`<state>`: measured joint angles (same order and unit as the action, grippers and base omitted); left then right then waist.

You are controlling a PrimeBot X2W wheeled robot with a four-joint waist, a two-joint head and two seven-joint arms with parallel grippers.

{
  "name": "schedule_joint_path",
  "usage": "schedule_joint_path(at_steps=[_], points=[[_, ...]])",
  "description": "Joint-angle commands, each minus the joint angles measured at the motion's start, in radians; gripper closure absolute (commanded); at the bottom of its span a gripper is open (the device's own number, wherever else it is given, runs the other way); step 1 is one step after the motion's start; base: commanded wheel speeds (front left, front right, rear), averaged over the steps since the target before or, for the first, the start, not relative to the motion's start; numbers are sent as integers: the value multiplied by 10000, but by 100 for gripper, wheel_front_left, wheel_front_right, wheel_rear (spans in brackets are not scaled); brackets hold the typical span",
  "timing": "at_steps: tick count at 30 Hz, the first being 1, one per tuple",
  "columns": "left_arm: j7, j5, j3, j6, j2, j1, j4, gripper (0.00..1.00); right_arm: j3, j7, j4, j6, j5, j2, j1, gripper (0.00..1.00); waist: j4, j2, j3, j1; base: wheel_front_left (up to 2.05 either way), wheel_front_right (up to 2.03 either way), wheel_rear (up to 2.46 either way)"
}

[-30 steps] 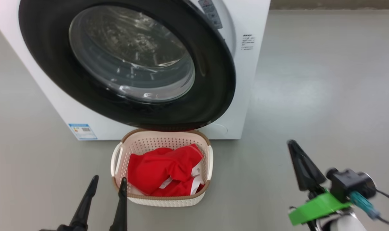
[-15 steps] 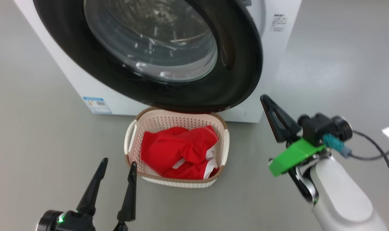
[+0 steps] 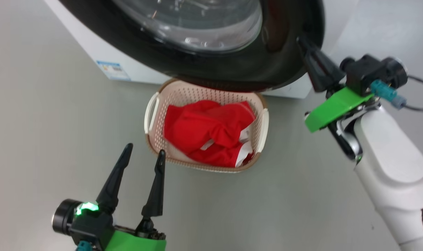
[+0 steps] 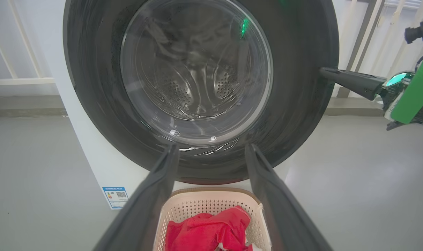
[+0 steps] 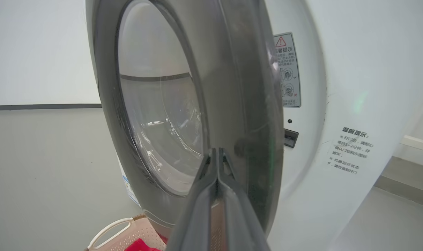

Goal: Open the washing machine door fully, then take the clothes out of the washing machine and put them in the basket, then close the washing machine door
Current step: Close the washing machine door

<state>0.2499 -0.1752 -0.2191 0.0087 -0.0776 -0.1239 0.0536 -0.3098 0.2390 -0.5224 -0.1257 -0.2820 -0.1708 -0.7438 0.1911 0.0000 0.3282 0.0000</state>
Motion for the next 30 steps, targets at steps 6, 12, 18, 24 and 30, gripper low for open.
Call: schedule_joint_path(at_steps=[6,12,18,24,30], points=[[118,204,198,-73,32,-543,175,0,-305,151,-64,-50,-153,-122,-896,100,458,0,1037,0,0,0,0],[118,241,121,-130,115,-842,137,0,-146,198,-237,-50,-219,-253,-1609,100,539,0,1461,0,0,0,0],[118,258,40,-155,179,-1028,90,0,142,220,-342,-50,-161,-346,-2076,100,605,0,1710,0,0,0,0],[118,245,-63,-170,222,-1138,100,0,557,225,-314,-50,-45,-410,-2585,100,662,0,2021,0,0,0,0],[118,267,-147,-199,244,-1294,83,0,1441,226,-120,-50,291,-319,-3109,100,735,0,2302,0,0,0,0]])
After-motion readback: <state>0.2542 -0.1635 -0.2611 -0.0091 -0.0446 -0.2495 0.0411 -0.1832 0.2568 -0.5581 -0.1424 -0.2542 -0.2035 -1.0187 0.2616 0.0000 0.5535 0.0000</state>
